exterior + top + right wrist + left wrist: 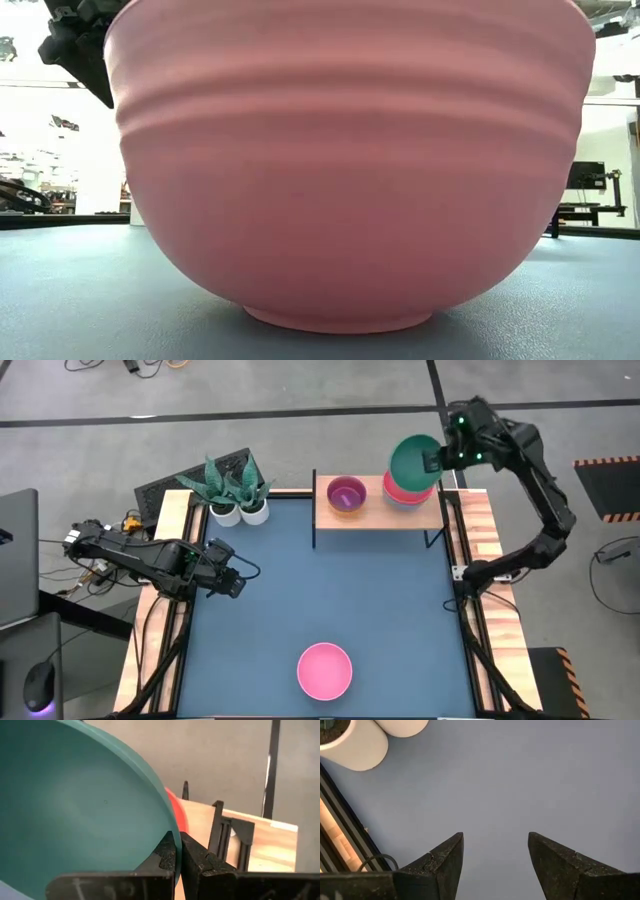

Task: Place and stack bowls onto a shelf
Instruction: Stack the green bowl on top of the pink bowl on the shelf, then stack the pink bowl on top of the green bowl on the shelf

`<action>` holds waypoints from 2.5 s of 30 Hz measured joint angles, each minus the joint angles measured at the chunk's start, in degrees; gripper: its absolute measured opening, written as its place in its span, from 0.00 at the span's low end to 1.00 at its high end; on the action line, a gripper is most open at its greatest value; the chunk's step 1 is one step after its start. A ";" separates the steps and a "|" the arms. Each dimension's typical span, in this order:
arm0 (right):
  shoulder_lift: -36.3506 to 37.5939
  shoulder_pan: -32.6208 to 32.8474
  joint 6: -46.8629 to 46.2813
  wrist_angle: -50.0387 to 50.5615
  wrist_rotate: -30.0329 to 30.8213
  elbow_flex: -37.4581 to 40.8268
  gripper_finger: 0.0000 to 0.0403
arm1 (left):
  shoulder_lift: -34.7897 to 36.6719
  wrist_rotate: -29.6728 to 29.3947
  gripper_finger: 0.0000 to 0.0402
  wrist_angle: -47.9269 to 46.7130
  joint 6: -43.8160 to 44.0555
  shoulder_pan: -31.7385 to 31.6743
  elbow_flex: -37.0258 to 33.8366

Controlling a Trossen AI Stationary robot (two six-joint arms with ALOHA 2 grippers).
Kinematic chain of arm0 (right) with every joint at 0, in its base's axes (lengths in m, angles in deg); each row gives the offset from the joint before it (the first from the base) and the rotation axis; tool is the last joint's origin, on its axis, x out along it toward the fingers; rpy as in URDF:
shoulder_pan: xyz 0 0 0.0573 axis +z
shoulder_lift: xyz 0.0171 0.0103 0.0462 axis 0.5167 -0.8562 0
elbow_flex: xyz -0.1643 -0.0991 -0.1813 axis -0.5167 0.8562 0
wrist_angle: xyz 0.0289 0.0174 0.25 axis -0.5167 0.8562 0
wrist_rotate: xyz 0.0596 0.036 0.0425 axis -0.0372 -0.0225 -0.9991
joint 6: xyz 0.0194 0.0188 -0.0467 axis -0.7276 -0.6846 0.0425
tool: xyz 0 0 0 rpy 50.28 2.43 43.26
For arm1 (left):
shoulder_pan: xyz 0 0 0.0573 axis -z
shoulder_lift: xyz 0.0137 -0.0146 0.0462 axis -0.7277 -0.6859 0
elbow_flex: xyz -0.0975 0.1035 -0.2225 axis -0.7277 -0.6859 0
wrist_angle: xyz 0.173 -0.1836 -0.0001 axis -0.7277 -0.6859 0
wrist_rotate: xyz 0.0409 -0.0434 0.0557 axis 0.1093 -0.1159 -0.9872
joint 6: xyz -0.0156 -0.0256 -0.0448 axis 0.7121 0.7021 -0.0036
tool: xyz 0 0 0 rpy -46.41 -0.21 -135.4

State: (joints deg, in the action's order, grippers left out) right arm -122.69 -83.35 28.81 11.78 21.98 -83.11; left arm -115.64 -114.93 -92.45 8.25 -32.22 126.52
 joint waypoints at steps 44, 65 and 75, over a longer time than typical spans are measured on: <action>-14.19 -13.67 13.90 5.23 -16.12 0.02 0.37 | 0.00 -0.19 0.52 -0.02 0.44 -0.02 0.00; -9.12 -7.98 19.00 -18.38 -9.63 -7.04 0.39 | 0.01 -4.14 0.52 -0.01 1.92 -0.02 0.00; -9.46 -3.62 21.15 -29.40 -7.03 6.62 0.32 | 0.00 -6.61 0.52 -0.03 4.38 -0.02 0.00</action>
State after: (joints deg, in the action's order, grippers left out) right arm -132.16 -86.96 49.96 -17.62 14.94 -76.49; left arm -115.64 -121.54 -92.48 12.63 -32.24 126.52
